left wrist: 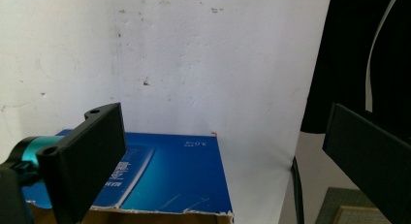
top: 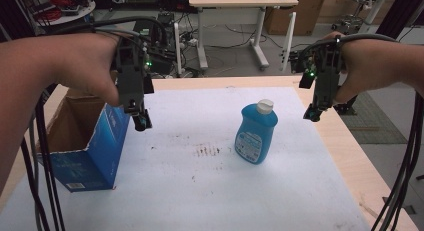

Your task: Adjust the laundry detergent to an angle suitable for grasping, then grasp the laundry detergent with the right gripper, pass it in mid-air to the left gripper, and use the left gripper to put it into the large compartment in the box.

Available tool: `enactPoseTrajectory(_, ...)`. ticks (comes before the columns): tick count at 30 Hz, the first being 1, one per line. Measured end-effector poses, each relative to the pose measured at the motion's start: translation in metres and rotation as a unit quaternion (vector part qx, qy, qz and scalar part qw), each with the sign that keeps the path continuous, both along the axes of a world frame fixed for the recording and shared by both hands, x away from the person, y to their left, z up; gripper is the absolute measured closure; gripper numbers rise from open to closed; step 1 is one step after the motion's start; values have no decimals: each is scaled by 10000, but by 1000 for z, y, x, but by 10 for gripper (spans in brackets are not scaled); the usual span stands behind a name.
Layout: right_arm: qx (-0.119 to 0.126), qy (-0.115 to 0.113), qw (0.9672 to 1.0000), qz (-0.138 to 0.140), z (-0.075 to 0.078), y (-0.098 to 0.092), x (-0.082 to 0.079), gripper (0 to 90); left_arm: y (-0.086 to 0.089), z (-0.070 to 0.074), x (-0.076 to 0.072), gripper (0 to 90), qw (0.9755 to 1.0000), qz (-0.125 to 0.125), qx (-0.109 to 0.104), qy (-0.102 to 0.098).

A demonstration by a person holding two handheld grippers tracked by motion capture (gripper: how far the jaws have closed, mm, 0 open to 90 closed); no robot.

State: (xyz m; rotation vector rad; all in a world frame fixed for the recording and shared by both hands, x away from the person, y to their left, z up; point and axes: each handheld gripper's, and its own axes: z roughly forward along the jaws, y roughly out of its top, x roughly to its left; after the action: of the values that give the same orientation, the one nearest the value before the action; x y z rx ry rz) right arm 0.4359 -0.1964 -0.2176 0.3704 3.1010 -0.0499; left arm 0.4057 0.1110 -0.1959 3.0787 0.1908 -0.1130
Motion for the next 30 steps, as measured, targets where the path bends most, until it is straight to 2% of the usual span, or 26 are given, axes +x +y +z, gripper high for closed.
enactPoseTrajectory(13,-31,-9,10000,34,-2,2,-1,17,1,0,-4,18,9999,47,71,-56)
enactPoseTrajectory(16,8,-58,10000,73,-1,0,-3,17,0,1,-7,18,9999,41,73,-73)
enactPoseTrajectory(24,211,-68,9997,-93,-5,-10,-12,17,-2,3,-11,18,9999,15,78,-98)
enactPoseTrajectory(26,474,-76,9985,-267,-9,-16,-17,16,-3,3,-12,18,9999,-7,82,-104)
enactPoseTrajectory(28,541,-66,9979,-361,-10,-18,-20,17,-3,3,-12,18,9999,-13,91,-114)
enactPoseTrajectory(29,756,-75,9958,-517,-16,-23,-24,17,-4,3,-12,17,9999,-25,96,-118)
enactPoseTrajectory(30,831,-78,9949,-572,-19,-24,-26,16,-4,3,-12,18,9999,-29,94,-122)
